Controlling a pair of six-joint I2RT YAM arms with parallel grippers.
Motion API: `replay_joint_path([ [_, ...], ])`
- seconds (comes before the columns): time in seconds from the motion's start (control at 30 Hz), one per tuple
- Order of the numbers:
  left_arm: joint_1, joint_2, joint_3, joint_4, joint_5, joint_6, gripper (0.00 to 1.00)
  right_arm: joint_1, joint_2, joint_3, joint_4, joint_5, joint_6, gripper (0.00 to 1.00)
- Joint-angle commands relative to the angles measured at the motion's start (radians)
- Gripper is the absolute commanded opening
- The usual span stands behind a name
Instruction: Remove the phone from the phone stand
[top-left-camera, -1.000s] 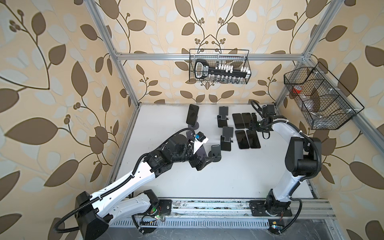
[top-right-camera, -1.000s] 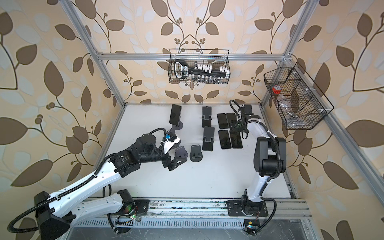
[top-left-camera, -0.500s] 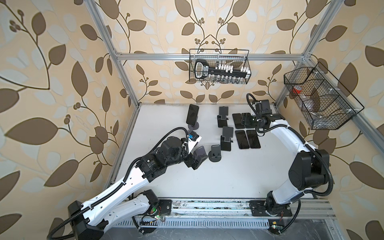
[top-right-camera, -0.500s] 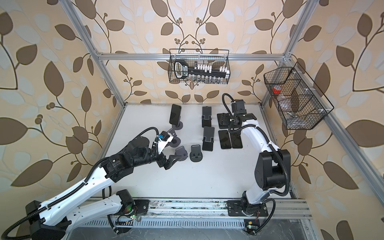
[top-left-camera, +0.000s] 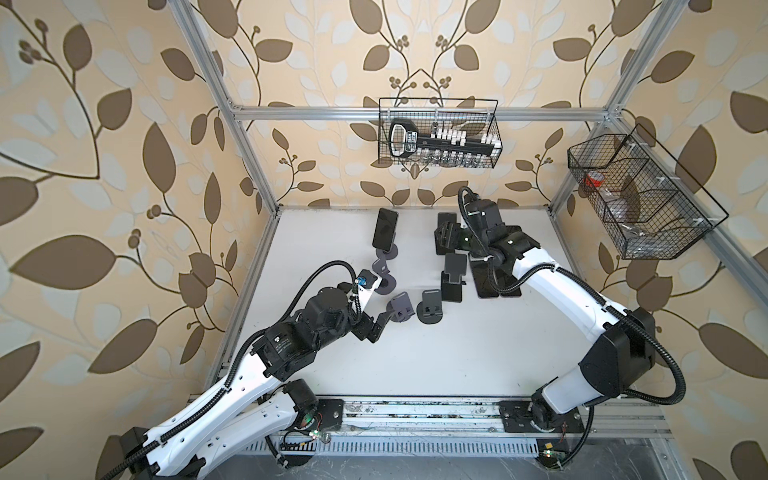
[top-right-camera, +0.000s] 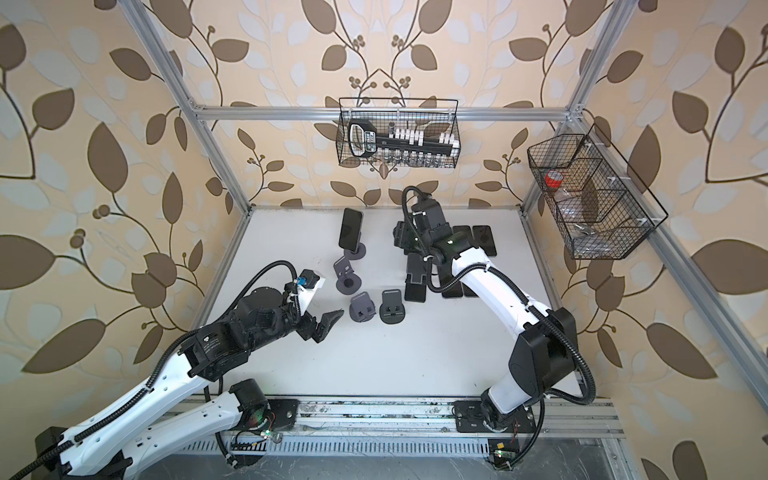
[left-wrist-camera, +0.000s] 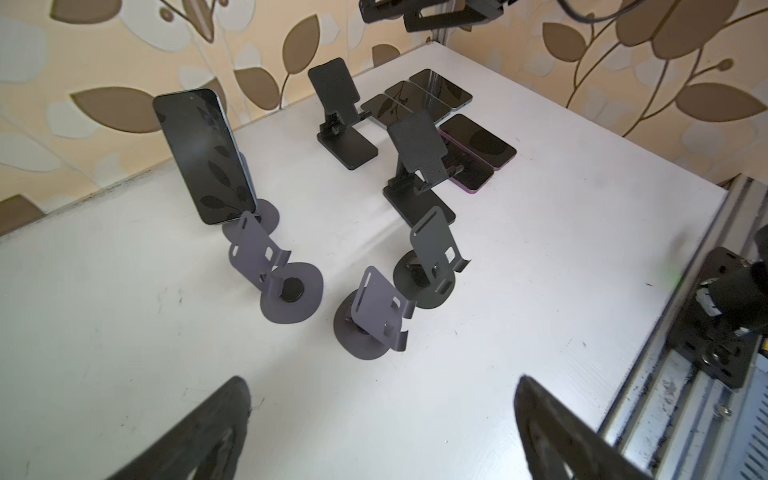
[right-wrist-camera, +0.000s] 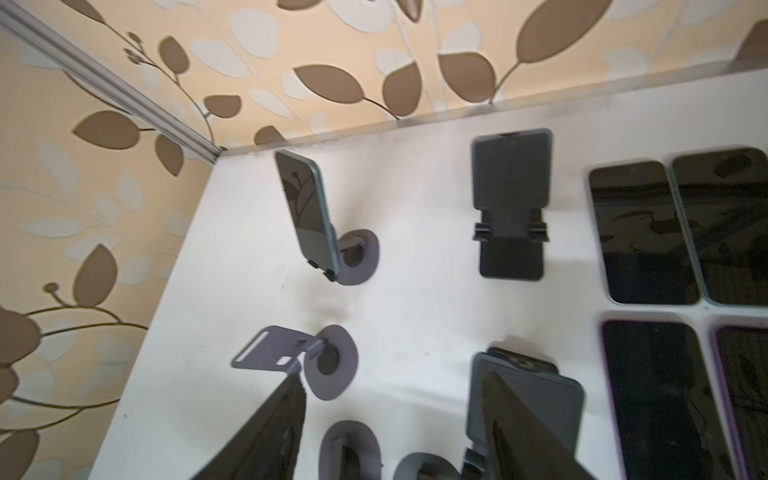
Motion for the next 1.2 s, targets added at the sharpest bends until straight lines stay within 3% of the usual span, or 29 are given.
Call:
replay_joint_path([
  [0.0, -0.009, -0.057, -0.018, -0.039, -0.078, 0.009, 0.99, 0.042, 0.055, 0.082, 0.053, 0.045, 0.036, 0.68],
  [0.33, -0.009, -0.166, -0.043, -0.102, -0.331, 0.012, 0.99, 0.155, 0.148, 0.19, 0.102, 0.105, 0.061, 0.68],
  [0.53, -0.003, -0.161, -0.045, -0.07, -0.373, 0.016, 0.99, 0.205, 0.191, 0.226, 0.142, 0.159, 0.051, 0.69],
  [0.8, 0.075, -0.048, -0.006, 0.026, -0.307, 0.026, 0.99, 0.219, 0.184, 0.253, 0.135, 0.168, 0.02, 0.7],
  [1.0, 0.164, 0.06, 0.041, 0.081, -0.186, 0.01, 0.99, 0.217, 0.094, 0.205, 0.139, 0.245, -0.079, 0.71],
  [1.17, 0.18, 0.149, 0.07, 0.136, -0.14, -0.013, 0.99, 0.217, 0.016, 0.124, 0.162, 0.218, -0.126, 0.71],
])
